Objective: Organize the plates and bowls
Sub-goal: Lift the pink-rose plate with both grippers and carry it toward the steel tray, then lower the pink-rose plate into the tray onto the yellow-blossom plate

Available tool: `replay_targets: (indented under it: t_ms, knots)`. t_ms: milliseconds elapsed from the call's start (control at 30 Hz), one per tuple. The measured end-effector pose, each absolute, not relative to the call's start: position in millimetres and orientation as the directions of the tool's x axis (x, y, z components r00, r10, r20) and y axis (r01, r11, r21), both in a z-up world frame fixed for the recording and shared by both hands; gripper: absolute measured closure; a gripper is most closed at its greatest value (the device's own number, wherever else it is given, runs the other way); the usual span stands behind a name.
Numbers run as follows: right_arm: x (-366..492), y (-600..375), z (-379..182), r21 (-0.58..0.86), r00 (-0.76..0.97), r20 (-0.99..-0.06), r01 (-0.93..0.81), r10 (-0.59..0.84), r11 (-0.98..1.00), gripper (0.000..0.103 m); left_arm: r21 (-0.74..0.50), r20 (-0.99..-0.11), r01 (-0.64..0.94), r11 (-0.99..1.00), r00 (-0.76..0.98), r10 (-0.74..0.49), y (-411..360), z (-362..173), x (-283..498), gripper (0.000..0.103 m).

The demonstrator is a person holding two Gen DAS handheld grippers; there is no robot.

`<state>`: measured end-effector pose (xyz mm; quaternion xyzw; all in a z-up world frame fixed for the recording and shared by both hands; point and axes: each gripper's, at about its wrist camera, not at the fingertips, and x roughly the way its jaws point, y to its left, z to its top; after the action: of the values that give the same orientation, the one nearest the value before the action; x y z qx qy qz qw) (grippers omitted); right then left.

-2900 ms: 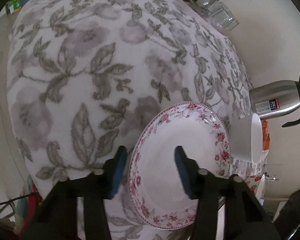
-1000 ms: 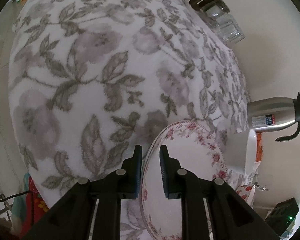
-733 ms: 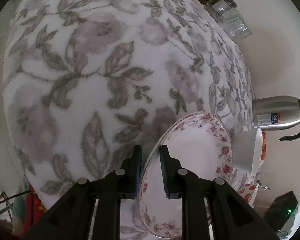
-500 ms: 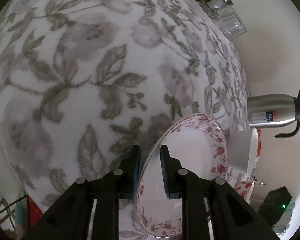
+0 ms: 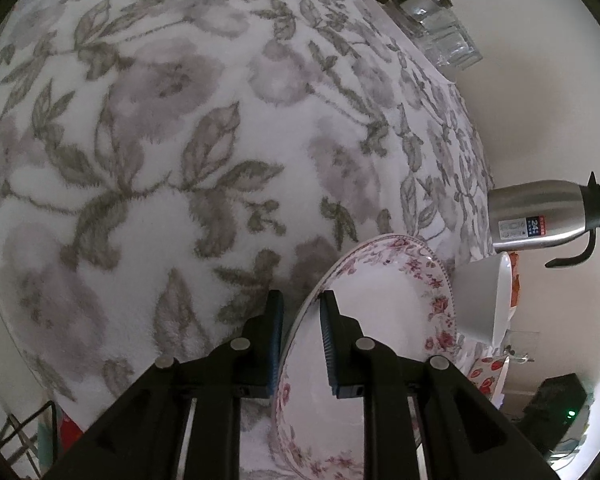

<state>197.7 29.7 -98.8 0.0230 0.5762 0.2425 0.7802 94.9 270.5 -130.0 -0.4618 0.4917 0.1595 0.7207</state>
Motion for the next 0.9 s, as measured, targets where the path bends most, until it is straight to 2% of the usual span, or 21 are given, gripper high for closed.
replay_targets:
  t_ms: [267,533,900]
  knots:
    - [191,25,-79,0.309,0.269,-0.869,-0.362,0.416,0.879,0.093,-0.514,-0.844,-0.648,0.562,0.498,-0.199,267,-113,96,0.086]
    - [185,14,-67,0.314,0.302,-0.852,-0.358,0.427,0.879,0.093,-0.554,-0.816,-0.608,0.569,0.533,-0.225,263,-100,96,0.086]
    - [160,-26,-27,0.31,0.399,-0.815,-0.312,0.42,0.898,0.093,-0.58,-0.756,-0.471,0.665,0.616,-0.223,230,-52,101,0.086]
